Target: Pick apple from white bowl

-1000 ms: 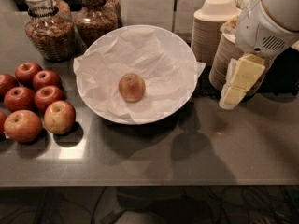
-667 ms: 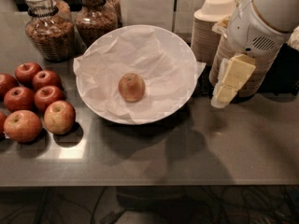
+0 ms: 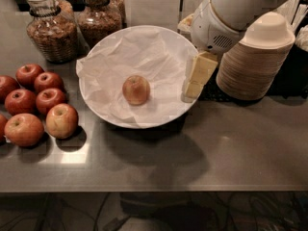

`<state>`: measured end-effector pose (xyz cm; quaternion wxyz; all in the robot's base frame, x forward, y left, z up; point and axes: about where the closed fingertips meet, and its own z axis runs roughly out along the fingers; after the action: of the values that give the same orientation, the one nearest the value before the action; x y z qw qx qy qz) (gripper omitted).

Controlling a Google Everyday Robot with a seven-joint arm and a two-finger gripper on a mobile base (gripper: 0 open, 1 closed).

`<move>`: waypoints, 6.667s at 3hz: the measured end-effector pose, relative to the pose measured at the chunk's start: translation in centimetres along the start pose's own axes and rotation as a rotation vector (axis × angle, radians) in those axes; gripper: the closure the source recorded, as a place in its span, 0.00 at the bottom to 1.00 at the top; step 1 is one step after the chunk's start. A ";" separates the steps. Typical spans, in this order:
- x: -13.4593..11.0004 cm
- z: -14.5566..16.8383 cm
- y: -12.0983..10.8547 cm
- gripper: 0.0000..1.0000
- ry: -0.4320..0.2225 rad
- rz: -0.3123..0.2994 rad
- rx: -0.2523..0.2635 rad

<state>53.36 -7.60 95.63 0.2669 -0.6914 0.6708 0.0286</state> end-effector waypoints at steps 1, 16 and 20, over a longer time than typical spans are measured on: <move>-1.2 1.4 -0.7 0.00 -0.034 -0.022 0.000; -7.2 11.9 1.0 0.00 -0.299 -0.164 -0.157; -3.5 14.6 0.6 0.66 -0.267 -0.117 -0.168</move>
Offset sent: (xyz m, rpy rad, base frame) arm 0.0240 0.0402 -0.0356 0.0757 -0.0907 0.1372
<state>57.10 1.54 84.35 0.2958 -0.7393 0.5832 0.1605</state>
